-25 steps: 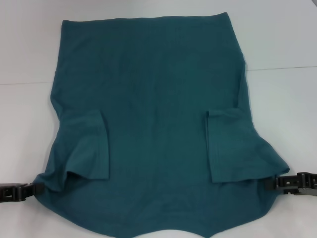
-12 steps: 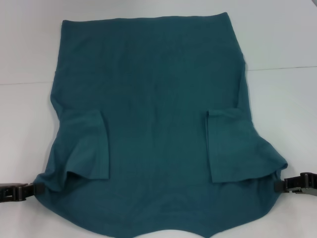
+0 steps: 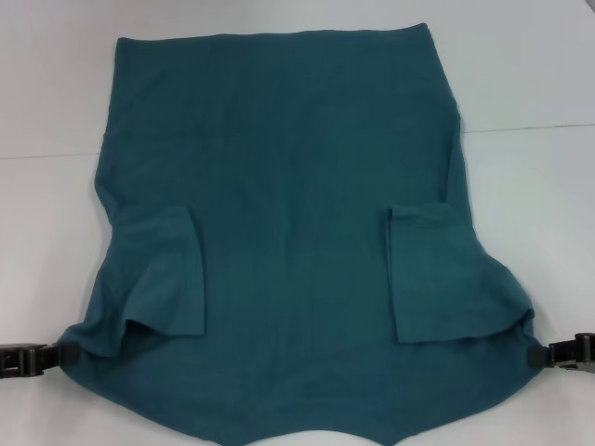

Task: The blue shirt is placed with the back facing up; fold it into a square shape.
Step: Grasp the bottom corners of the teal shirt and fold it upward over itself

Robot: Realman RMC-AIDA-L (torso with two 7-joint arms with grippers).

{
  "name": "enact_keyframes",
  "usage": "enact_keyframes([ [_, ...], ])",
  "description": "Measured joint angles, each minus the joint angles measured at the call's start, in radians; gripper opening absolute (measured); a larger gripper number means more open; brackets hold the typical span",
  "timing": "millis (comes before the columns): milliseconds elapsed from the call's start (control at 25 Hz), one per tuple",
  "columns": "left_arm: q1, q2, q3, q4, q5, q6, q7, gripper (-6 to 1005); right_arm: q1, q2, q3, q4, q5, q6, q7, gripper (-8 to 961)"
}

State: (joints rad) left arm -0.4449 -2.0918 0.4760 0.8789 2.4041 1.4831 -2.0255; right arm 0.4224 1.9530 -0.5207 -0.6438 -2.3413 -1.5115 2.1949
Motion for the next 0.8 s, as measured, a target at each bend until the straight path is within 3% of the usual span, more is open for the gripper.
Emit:
enact_keyframes([
  [520,0.028,0.010,-0.045,0.017,0.006,0.162,-0.027,32,-0.107,0.006,0.221,-0.002,0.002,-0.147,-0.223,35],
  [800,0.065,0.010,-0.060,0.033,0.007,0.258,-0.013,33,-0.164,0.004,0.270,-0.004,0.002,-0.188,-0.315,35],
])
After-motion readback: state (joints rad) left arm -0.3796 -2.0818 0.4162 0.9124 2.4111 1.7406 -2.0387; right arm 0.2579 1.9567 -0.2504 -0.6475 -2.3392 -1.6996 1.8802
